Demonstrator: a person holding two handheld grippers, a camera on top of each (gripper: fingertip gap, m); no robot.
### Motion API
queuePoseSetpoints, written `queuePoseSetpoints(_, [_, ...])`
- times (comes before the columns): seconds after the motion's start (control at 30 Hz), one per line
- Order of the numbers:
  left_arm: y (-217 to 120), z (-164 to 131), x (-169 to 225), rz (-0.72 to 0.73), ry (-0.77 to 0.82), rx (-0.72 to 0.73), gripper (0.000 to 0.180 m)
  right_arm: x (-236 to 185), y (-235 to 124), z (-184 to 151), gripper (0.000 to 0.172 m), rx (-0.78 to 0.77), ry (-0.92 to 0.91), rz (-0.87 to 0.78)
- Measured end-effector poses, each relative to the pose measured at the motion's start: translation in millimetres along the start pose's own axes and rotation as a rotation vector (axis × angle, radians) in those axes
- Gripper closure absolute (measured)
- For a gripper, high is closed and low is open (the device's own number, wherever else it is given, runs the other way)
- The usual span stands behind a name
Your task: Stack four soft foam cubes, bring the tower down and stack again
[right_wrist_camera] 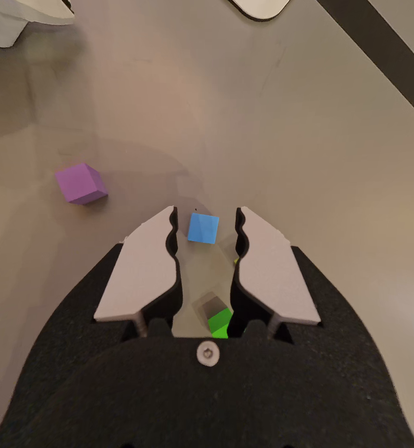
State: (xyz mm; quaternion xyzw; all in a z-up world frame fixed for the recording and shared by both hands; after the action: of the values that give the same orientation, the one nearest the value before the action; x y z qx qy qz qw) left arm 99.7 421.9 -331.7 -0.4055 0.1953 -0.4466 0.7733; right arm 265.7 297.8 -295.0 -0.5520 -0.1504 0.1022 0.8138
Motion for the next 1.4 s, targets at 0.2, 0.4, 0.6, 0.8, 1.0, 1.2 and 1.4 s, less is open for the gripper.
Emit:
queuePoseSetpoints(0.2, [0.3, -0.2, 0.5, -0.001, 0.003, -0.002, 0.173, 9.7, -1.9, -3.2, 0.127, -0.029, 0.026, 0.010])
queuePoseSetpoints(0.4, [0.3, -0.1, 0.4, -0.001, 0.002, -0.002, 0.173, 17.5, -3.7, -11.8, 0.128, -0.073, 0.056, 0.028])
queuePoseSetpoints(0.6, [0.8, -0.5, 1.1, -0.001, 0.008, -0.007, 0.173, 18.7, 0.5, -20.4, 0.129, -0.120, 0.088, 0.061])
queuePoseSetpoints(0.8, [1.1, -0.7, 1.3, 0.000, 0.011, -0.009, 0.173, 1.8, 18.8, -26.2, 0.129, -0.204, 0.066, 0.108])
queuePoseSetpoints(1.0, [1.1, -0.6, 1.4, -0.002, 0.011, -0.009, 0.173, -1.7, 27.8, -26.6, 0.145, -0.216, 0.060, 0.109])
queuePoseSetpoints(1.2, [1.5, -0.9, 1.7, -0.001, 0.015, -0.012, 0.173, -25.8, 6.0, -2.0, 0.145, -0.096, -0.111, 0.131])
queuePoseSetpoints(1.4, [1.6, -0.8, 1.7, -0.002, 0.015, -0.012, 0.172, -66.9, -1.9, 10.7, 0.145, -0.073, -0.297, 0.186])
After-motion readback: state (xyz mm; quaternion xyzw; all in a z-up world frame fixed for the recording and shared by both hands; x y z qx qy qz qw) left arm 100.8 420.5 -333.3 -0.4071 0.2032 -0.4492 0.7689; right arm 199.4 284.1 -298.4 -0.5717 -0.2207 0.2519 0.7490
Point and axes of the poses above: each gripper's, where its closed fingertips meet, y out along the fingers, z out of its top, x = y × z across the jaws, the point moved 1 cm from there along -y, back along the fingers, and after that the axes turned 12 degrees about -x, right-handed, at the moved point
